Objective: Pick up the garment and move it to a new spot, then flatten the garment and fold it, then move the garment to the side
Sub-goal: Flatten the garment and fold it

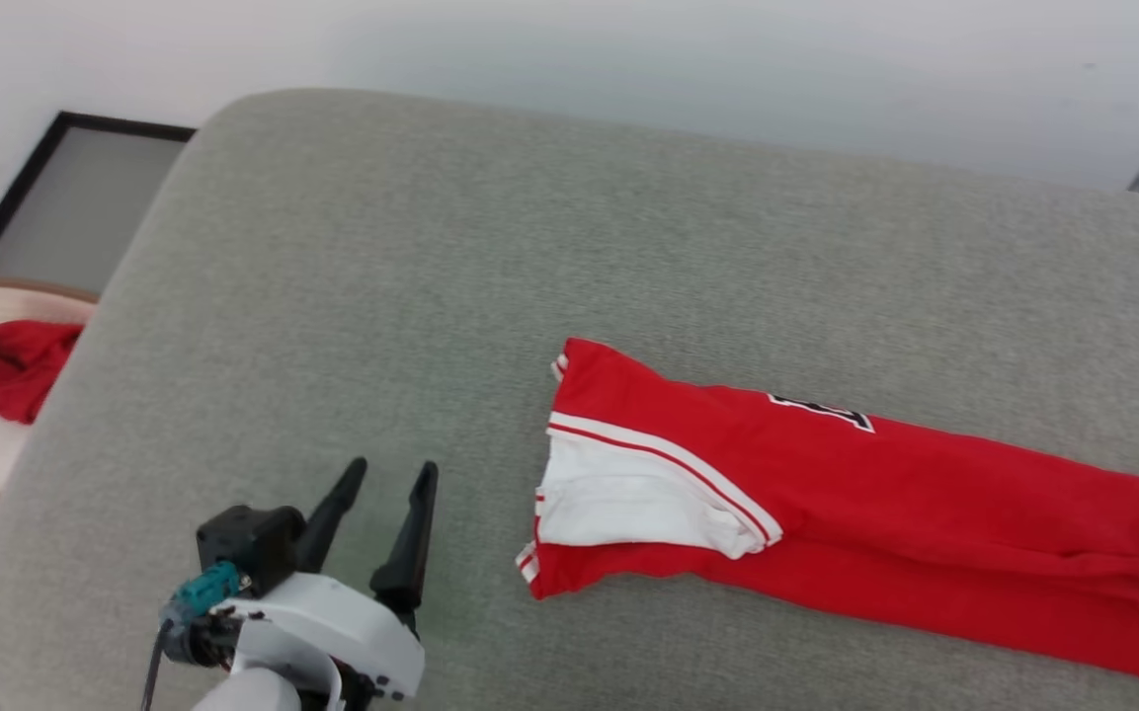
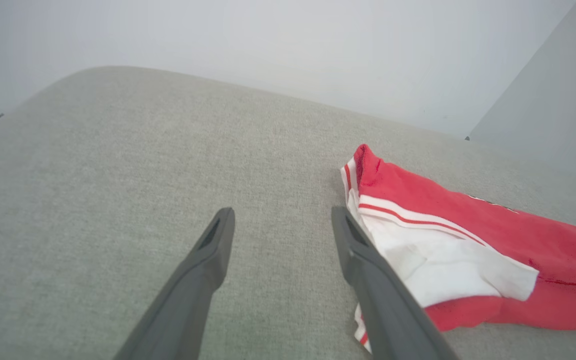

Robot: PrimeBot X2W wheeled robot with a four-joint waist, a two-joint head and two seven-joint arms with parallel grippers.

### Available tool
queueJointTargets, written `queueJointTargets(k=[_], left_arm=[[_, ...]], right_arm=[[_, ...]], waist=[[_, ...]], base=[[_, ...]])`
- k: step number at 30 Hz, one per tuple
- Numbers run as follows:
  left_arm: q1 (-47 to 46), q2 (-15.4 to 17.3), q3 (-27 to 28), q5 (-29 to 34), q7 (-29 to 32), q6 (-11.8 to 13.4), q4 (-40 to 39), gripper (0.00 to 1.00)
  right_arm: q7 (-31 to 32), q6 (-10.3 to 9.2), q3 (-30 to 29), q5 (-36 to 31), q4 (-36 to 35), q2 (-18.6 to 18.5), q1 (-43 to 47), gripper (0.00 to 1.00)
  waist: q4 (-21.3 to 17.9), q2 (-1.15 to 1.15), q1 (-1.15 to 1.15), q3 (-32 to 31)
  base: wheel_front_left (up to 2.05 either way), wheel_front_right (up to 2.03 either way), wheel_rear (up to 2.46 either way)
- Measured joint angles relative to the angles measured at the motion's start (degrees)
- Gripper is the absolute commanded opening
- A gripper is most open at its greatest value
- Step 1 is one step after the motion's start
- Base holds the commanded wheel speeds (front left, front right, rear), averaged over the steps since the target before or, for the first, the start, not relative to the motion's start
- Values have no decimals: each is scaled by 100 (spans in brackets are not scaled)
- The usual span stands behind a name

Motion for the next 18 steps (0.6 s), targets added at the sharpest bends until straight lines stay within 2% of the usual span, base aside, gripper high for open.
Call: queueJointTargets(k=[7,10,11,12,13,14,18], left_arm=[[117,-292,502,936,0,-52,66,100],[179,-415,665,1141,-2,-114,131,100],[211,-448,702,1214,-2,-141,160,100],[227,-480,740,1266,-2,-177,189,100],[232,-511,787,1304,-2,-210,214,100],[232,-537,826,1368,-2,-214,230,100],[243,-661,983,1530,-2,-339,322,100]], right_arm=[[324,-3,-183,-264,293,263,-110,100],[404,-3,-271,-350,366,360,-141,100],[447,-3,-298,-371,381,387,-151,80],[486,-3,-311,-397,388,408,-165,48],[521,-4,-321,-408,391,425,-177,29],[542,-4,-335,-430,388,443,-181,2],[593,-3,-426,-488,363,543,-180,0]], waist=[[204,0,0,-67],[227,0,0,-84],[226,0,0,-82],[225,0,0,-78],[223,0,0,-76],[220,0,0,-73],[195,0,0,-57]], base=[[0,0,0],[0,0,0],[0,0,0],[0,0,0],[0,0,0],[0,0,0],[0,0,0]])
